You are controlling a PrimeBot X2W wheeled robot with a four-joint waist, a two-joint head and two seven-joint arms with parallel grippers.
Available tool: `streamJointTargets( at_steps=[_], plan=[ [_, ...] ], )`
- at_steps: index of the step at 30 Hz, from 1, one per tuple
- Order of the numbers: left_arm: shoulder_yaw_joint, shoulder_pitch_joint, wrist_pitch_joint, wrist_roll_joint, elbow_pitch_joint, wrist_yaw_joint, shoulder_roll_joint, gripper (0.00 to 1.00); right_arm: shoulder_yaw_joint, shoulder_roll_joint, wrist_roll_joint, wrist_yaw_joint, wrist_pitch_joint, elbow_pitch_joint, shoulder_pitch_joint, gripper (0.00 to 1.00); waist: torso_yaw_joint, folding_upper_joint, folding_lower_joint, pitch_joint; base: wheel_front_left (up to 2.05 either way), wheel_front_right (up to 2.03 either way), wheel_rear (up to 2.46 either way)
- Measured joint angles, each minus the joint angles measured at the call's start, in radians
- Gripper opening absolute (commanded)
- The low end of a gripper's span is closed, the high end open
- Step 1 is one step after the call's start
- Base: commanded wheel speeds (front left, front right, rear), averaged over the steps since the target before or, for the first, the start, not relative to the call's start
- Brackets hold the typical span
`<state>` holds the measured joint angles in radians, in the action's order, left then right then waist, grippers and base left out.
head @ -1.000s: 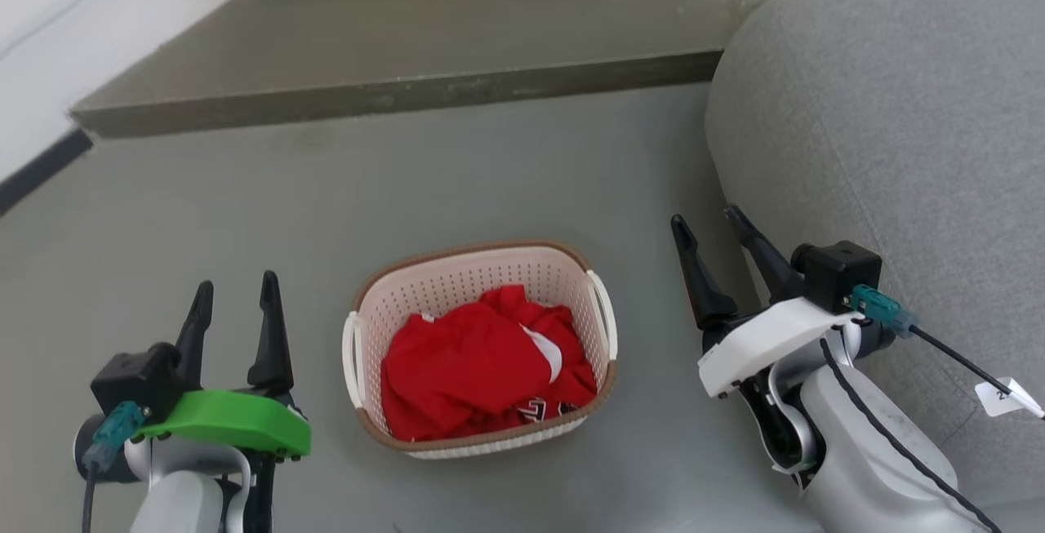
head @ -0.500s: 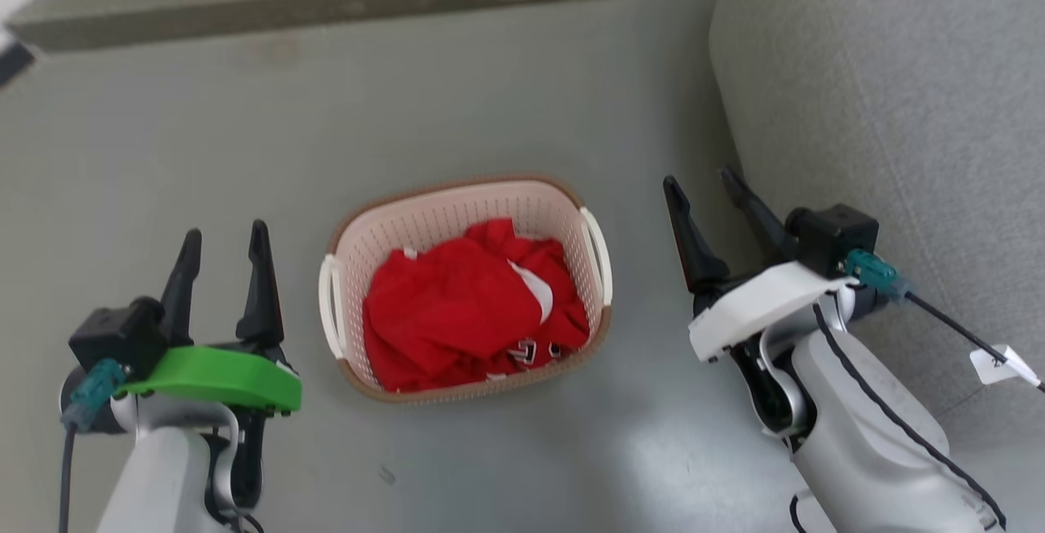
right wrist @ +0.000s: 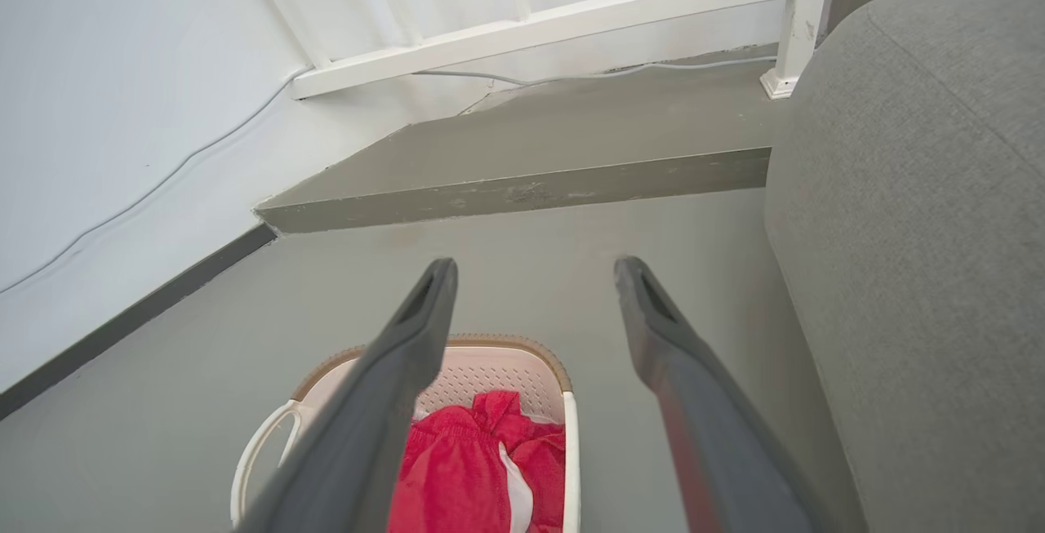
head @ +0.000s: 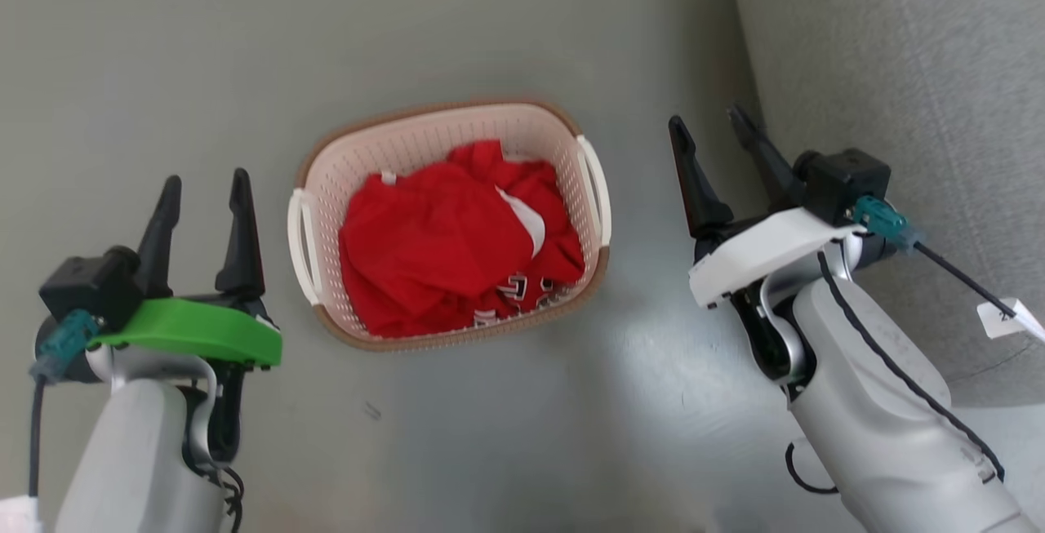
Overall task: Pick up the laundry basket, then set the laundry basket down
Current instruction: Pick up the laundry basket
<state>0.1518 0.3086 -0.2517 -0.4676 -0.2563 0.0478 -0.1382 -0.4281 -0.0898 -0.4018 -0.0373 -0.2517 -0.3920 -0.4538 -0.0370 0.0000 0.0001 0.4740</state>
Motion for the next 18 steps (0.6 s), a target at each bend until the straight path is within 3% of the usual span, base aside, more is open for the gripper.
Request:
streamJointTargets(
  at_steps=[18],
  plan=[
    [0.009, 0.138, 0.033, -0.004, -0.145, 0.03, -0.024, 1.0, -0.002, 0.013, 0.0, 0.002, 0.0, -0.127, -0.137, 1.0, 0.006, 0.0, 0.0001, 0.194, 0.0, 0.0, 0.0]
  ],
)
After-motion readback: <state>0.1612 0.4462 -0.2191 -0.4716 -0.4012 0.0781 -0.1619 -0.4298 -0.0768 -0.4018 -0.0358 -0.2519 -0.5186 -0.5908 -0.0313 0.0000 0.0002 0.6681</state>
